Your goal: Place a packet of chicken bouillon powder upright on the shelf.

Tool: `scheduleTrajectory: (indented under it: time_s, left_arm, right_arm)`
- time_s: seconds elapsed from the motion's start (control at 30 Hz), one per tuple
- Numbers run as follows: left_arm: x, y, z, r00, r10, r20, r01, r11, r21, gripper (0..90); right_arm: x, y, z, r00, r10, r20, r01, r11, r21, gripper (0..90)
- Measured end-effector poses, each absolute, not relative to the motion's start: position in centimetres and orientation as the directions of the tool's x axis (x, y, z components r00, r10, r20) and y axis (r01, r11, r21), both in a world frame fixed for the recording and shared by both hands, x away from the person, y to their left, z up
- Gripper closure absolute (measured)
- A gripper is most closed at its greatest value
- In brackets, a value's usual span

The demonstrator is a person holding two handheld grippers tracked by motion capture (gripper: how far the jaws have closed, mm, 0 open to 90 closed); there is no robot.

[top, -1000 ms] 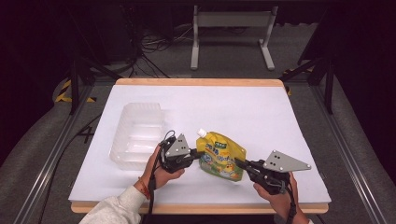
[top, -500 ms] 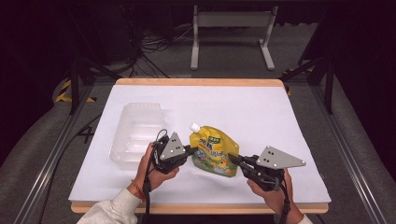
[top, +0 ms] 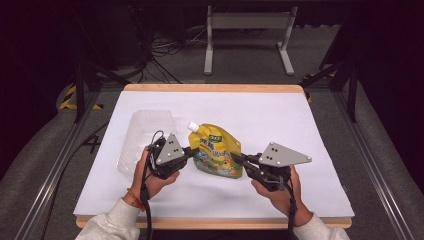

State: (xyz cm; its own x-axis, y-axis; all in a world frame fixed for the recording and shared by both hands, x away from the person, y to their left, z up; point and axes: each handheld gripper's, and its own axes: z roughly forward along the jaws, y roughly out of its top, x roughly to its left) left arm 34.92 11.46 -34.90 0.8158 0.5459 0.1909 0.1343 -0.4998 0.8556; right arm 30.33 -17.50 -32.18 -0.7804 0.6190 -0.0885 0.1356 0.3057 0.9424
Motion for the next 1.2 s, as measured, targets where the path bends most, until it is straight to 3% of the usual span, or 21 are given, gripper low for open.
scheduleTrajectory:
  time_s: [0.33, 1.2]
  left_arm:
    - [35.9, 14.2, -34.1, 0.754, 0.613, 0.238, 0.145, -0.508, 0.849, 87.8]
    - [38.6, 20.9, -33.1, 0.612, 0.754, 0.238, 0.146, -0.404, 0.903, 87.8]
  right_arm:
    - [32.8, -14.5, -31.8, -0.811, 0.575, -0.103, 0.100, 0.310, 0.946, 90.0]
    - [38.9, -6.9, -30.2, -0.843, 0.522, -0.131, 0.023, 0.279, 0.960, 90.0]
